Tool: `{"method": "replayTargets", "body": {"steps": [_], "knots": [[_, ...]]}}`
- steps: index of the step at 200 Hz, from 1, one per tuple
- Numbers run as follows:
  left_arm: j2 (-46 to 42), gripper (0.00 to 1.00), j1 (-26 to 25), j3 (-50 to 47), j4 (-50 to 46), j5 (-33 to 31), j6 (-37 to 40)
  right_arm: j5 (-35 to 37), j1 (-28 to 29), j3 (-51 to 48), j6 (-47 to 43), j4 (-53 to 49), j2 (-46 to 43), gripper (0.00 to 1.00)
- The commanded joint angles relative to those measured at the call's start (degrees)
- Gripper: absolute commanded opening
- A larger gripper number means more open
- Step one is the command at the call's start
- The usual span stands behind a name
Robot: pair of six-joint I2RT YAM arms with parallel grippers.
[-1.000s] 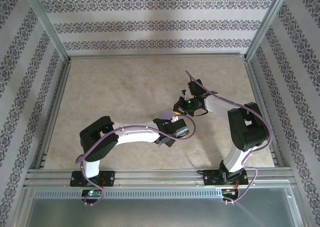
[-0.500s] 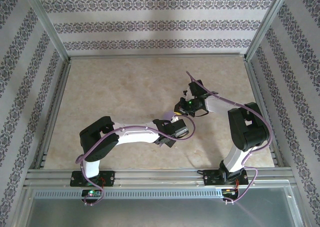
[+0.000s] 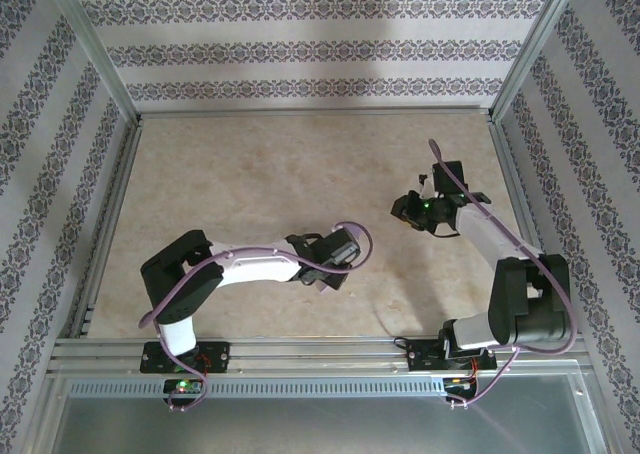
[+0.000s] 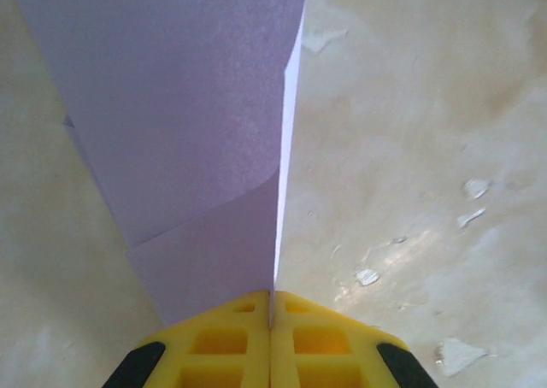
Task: Fold a paper plane with a square sheet of paper (fold left side to right side)
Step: Fold the wing for the fifth time at the center of the table.
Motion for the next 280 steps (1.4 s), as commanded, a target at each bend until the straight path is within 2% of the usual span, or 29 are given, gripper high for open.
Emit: {"method": "replayTargets", "body": {"steps": [1, 43, 67, 104, 121, 190, 280], "knots": [[-2.5, 0.07, 3.0, -2.7, 9.9, 9.4, -3.4, -0.4, -0.3, -3.6, -4.0, -0.9, -2.2, 0.33], [-2.8, 0.07, 8.1, -9.9, 25.5, 20.4, -12.1, -6.2, 0.8, -10.2, -1.5, 8.0, -5.3, 0.42], [-1.7, 0.06, 9.6, -12.6, 32.7, 24.0, -16.4, -7.7, 2.9, -12.8, 0.0, 12.9, -6.2, 0.47], [0.5, 0.06, 10.9, -15.6, 43.7, 27.3, -22.1, -8.1, 7.4, -14.8, 3.1, 19.6, -4.7, 0.47], [1.6, 0.05, 11.5, -16.7, 47.7, 28.3, -24.4, -8.0, 9.3, -15.0, 4.4, 22.7, -3.1, 0.43], [4.5, 0.05, 11.7, -17.8, 53.1, 28.8, -28.0, -4.8, 14.2, -12.7, 6.4, 27.3, 4.5, 0.40], [6.9, 0.05, 11.7, -18.0, 57.0, 29.1, -30.9, -3.2, 14.9, -11.3, 7.2, 30.9, 9.9, 0.40]]}}
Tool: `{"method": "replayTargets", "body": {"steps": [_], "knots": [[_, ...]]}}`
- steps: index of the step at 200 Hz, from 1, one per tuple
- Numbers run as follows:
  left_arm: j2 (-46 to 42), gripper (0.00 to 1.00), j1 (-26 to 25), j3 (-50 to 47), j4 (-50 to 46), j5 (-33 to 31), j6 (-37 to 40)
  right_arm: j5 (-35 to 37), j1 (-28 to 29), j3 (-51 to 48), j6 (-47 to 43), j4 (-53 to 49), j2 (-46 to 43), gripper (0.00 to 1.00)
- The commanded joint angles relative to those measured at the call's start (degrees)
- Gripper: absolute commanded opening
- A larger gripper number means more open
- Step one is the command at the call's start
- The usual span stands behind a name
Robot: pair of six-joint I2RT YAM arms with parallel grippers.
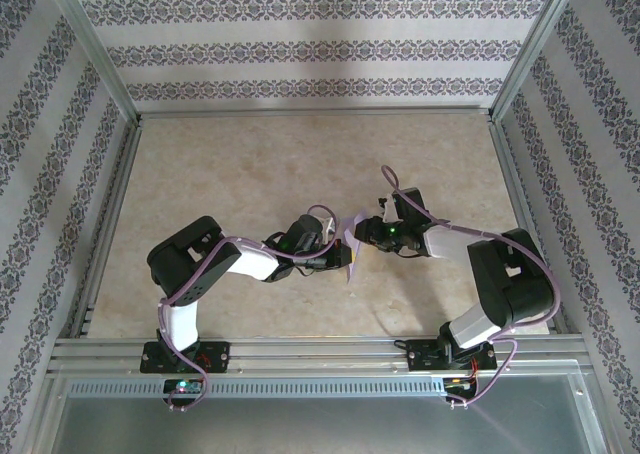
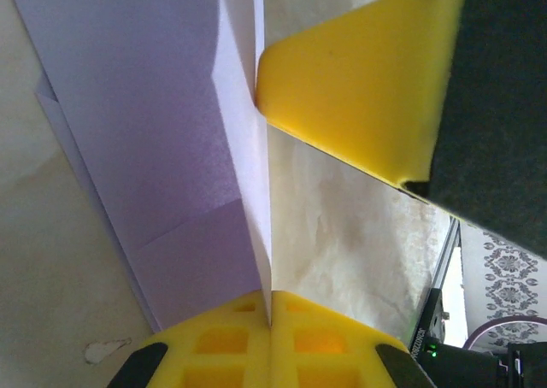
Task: Fold a paper plane with a square sheet of paper (fold left side to right side)
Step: Fold the wing for the fifth time at the center of the table.
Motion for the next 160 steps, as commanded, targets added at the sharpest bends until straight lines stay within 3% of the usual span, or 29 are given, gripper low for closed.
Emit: {"method": "replayTargets", "body": {"steps": [1, 109, 160], "knots": [[1.3, 0.05, 0.5, -0.5, 4.0, 0.9, -1.5, 1.1, 0.8, 1.7, 0.4, 2.1, 1.4, 0.40], [2.3, 0.06, 0.5, -0.9, 6.2, 0.6, -2.9, 2.9, 2.3, 4.0, -0.4, 0.9, 6.1, 0.40], [0.6, 0.19, 0.5, -1.4, 4.4, -0.3, -1.9, 5.2, 3.0, 5.1, -0.9, -3.1, 8.0, 0.38]]}}
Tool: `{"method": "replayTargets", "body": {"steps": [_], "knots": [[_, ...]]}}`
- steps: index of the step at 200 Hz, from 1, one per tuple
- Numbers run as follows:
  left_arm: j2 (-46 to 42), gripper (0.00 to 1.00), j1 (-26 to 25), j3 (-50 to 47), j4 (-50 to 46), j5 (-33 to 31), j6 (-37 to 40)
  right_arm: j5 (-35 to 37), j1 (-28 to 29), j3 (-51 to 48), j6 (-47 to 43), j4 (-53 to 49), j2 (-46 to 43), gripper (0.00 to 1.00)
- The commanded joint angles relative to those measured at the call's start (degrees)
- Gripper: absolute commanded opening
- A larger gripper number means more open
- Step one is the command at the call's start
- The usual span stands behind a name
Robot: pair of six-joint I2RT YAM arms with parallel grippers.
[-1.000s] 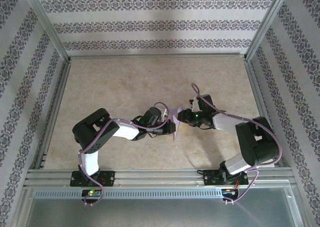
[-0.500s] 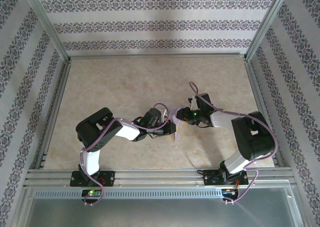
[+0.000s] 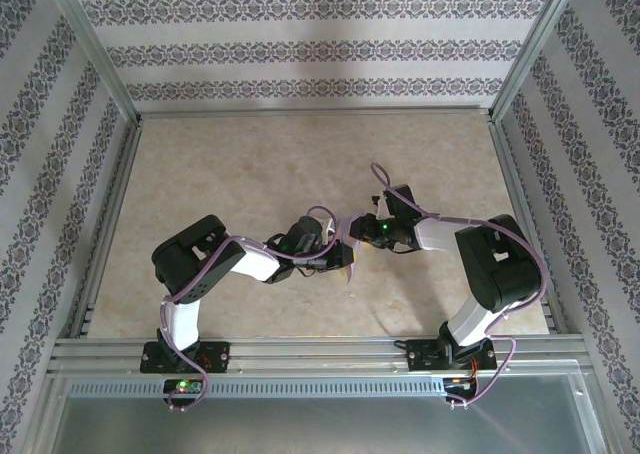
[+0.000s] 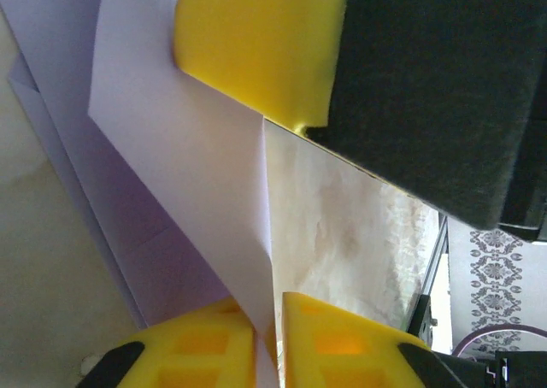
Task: Fold a paper plane with a square sheet of paper (fold left side to right side)
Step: Fold the wing for the fifth time at the center of the table.
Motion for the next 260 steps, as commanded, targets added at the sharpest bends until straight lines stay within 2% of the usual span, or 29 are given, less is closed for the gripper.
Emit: {"method": "replayTargets", "body": {"steps": [1, 29, 59, 146, 191, 260], "knots": [[-1.2, 0.19, 0.5, -1.1, 1.0, -0.7, 0.8, 2.3, 0.9, 0.9, -0.7, -2.7, 2.0, 0.38], [-4.8, 0.25, 1.1, -1.7, -2.6, -2.0, 2.7, 2.3, 1.0, 0.9, -0.7, -2.9, 2.5, 0.38], [-6.8, 0.28, 2.9, -3.4, -2.1, -1.9, 2.2, 2.2, 1.1, 0.9, -0.8, -2.8, 2.3, 0.38], [0.6, 0.32, 4.3, 0.8, 0.9, 0.6, -0.7, 2.1, 1.1, 0.8, -0.8, -3.2, 2.0, 0.38], [1.0, 0.25, 4.7, 1.7, 0.1, 0.2, -0.1, 2.1, 1.2, 0.7, -1.1, -3.3, 2.2, 0.38], [1.3, 0.13, 5.5, 3.5, -6.4, -1.6, 2.9, 2.3, 1.2, 1.1, -1.5, -3.9, 2.3, 0.38]]}}
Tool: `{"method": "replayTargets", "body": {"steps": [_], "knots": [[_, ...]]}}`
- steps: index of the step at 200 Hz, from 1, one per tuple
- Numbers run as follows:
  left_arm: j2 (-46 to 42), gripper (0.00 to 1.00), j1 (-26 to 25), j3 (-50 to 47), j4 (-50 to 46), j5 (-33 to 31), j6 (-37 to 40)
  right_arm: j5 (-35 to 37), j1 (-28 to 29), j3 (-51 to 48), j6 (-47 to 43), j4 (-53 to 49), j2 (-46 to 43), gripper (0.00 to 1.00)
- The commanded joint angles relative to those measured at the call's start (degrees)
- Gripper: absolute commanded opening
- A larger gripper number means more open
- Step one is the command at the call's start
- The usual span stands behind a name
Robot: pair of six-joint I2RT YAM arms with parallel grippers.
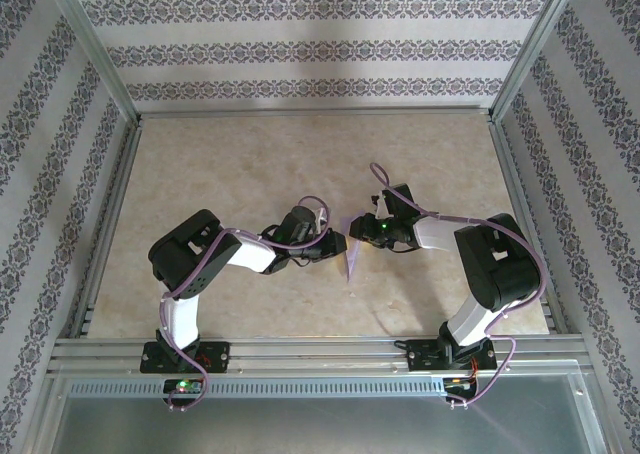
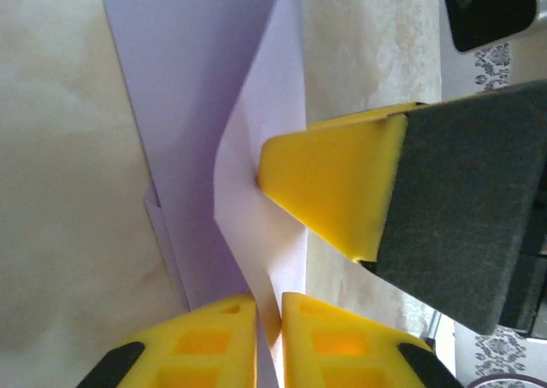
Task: Fold a paper plane with a square sheet of paper (fold left side to right side)
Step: Fold the wing for the fifth time at the center of the table.
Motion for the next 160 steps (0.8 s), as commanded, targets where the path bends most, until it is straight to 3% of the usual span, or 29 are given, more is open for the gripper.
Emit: {"method": "replayTargets", "body": {"steps": [1, 84, 160], "knots": [[1.1, 0.13, 0.9, 1.7, -3.4, -1.0, 2.4, 1.9, 1.1, 0.5, -1.3, -2.8, 2.0, 0.38], [2.9, 0.11, 1.0, 3.3, -6.4, -1.1, 3.1, 1.6, 1.1, 1.2, -1.5, -3.3, 2.1, 0.38], [1.7, 0.08, -0.2, 1.8, -10.3, -4.8, 1.2, 0.5, 0.7, 1.8, 0.8, -3.2, 0.4, 0.39]]}}
